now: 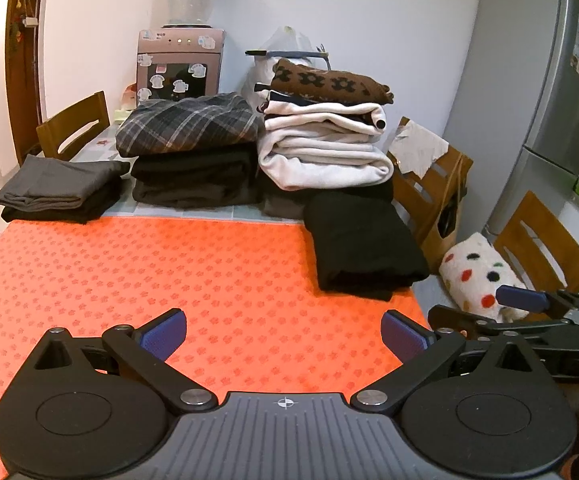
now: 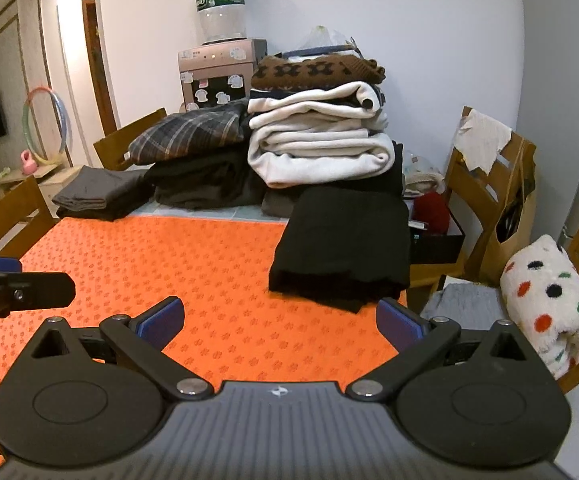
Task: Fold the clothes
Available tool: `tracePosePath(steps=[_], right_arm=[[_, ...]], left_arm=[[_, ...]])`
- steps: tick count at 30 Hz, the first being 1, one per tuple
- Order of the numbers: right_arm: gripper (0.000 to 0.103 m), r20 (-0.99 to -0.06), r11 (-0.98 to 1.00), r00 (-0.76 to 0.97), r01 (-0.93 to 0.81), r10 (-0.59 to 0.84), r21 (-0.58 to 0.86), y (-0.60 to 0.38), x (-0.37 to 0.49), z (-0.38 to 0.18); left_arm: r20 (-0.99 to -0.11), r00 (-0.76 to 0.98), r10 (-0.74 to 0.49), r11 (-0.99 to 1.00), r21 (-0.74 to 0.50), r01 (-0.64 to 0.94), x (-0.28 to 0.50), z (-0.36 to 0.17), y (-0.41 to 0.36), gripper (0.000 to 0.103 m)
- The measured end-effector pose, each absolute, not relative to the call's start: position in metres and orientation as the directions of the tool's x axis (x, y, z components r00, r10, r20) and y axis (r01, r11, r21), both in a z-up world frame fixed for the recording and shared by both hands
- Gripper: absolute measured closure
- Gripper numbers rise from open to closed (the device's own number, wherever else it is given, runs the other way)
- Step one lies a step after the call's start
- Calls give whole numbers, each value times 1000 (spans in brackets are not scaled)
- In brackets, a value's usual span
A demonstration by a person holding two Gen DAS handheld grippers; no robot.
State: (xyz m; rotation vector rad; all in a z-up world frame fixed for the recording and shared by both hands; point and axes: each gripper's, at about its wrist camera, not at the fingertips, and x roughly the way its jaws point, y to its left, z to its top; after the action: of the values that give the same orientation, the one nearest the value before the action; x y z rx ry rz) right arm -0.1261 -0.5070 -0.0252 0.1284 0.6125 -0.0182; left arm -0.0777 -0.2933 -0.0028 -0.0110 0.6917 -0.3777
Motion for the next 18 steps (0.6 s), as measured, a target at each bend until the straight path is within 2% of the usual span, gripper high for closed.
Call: tracePosePath(steps=[9, 18], right_arm=[[0, -586, 985, 810, 114, -16, 130, -470, -124, -21], [0, -592, 970, 804, 185, -55, 161, -375, -110, -19]], left_arm=[[-630, 671, -391, 904, -125, 409, -69, 3, -254, 0], [-658, 610, -442, 856, -105, 507, -54, 4, -168, 0]])
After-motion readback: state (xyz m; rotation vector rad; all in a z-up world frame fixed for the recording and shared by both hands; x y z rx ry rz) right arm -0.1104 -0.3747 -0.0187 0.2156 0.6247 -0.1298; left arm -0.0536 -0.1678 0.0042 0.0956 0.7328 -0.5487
